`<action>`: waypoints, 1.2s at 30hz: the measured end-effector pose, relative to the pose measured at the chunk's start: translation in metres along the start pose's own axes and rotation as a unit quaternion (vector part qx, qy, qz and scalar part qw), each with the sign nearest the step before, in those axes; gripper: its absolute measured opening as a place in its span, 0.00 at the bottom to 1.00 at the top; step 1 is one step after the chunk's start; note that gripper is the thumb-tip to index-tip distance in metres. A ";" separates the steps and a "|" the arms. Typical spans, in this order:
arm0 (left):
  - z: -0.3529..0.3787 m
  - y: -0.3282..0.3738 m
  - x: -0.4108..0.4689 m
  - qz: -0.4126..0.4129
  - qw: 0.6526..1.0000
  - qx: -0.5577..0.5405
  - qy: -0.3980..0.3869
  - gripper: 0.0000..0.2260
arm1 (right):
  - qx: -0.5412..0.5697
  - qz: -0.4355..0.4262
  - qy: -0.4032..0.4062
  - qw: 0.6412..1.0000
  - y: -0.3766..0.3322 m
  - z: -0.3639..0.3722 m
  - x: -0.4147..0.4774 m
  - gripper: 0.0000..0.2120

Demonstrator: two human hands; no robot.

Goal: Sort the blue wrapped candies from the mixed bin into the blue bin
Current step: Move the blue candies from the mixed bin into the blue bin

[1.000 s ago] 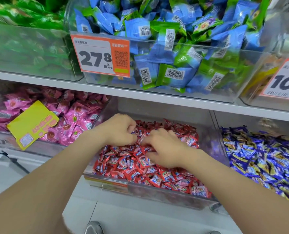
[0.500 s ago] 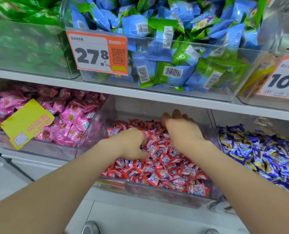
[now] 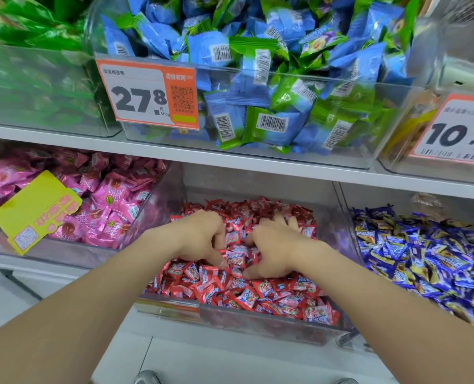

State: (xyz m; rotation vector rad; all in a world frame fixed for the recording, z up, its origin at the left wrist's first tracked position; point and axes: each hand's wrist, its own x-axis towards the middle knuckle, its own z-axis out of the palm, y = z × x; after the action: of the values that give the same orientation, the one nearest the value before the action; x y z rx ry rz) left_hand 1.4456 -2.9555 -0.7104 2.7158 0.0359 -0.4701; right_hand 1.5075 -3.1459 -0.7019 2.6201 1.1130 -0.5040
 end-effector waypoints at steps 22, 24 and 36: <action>-0.022 0.017 -0.023 -0.048 0.992 0.048 0.109 0.22 | 0.070 -0.024 0.119 0.990 0.000 -0.010 -0.013 0.10; -0.023 0.019 -0.022 -0.042 0.992 0.033 0.117 0.22 | 0.050 -0.044 0.098 0.993 -0.010 -0.001 -0.005 0.07; -0.023 0.040 -0.029 -0.050 0.886 -0.449 0.102 0.08 | 0.502 -0.012 0.168 0.848 0.022 -0.028 -0.031 0.09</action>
State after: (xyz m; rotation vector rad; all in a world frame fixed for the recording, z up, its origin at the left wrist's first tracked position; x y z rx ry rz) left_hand 1.4296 -2.9824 -0.6664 1.8301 0.3592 -0.1251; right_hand 1.5097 -3.1704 -0.6618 3.7220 1.1787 -0.8264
